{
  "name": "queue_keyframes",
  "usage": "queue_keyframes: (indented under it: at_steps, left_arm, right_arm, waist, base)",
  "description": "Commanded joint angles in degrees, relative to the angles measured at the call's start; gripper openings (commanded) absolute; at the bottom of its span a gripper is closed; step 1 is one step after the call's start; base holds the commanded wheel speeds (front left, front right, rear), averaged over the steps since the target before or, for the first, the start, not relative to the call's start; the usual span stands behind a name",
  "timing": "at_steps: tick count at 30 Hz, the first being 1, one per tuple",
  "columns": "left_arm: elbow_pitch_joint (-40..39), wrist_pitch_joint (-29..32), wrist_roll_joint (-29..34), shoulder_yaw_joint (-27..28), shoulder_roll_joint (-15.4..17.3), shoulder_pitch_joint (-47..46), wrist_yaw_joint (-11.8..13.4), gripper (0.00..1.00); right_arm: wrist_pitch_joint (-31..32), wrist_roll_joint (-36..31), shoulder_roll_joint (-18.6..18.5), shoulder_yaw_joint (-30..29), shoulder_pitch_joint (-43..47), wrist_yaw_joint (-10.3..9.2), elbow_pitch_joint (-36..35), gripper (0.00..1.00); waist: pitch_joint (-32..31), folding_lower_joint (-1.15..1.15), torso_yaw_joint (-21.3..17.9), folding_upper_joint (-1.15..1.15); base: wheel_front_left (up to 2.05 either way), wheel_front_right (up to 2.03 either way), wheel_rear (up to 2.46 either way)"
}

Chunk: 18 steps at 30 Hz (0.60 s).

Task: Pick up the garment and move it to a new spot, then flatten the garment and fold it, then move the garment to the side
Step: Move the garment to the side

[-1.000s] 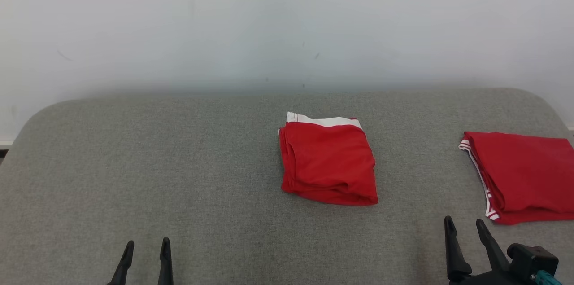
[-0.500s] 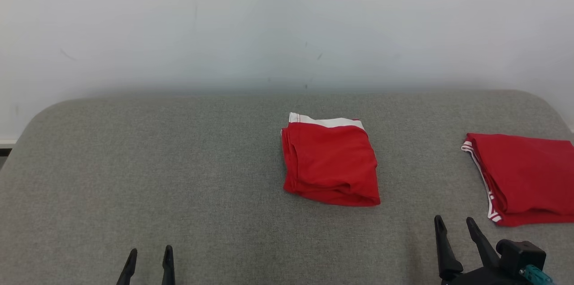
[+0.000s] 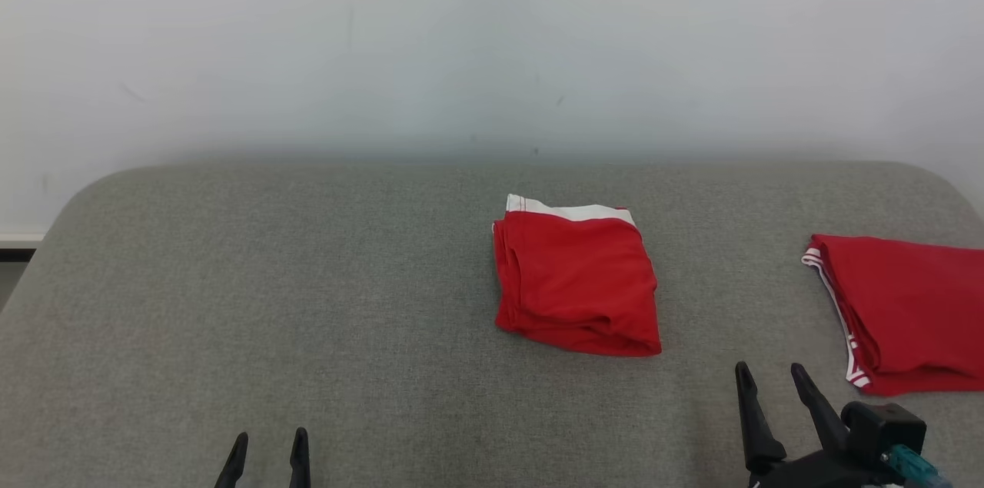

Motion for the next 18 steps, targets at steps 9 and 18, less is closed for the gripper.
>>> queue_keyframes:
  at_steps: [9,18]
  left_arm:
    - [-0.5,-0.2,0.0,0.0,-0.3,-1.2,-0.3,1.00]
    - [-1.0,-0.2,0.9,-2.3,-0.2,-4.2,-0.3,1.00]
  right_arm:
    - [18.8,-1.8,-0.8,0.2,-9.3,-0.12,-3.2,1.00]
    - [50.6,-2.8,-0.2,-8.9,-28.6,-0.10,4.3,1.00]
  waist:
    - [1.6,0.00,2.2,0.00]
    - [7.2,0.00,7.4,0.00]
  base:
    - [0.00,0.00,0.00]
    - [0.00,0.00,0.00]
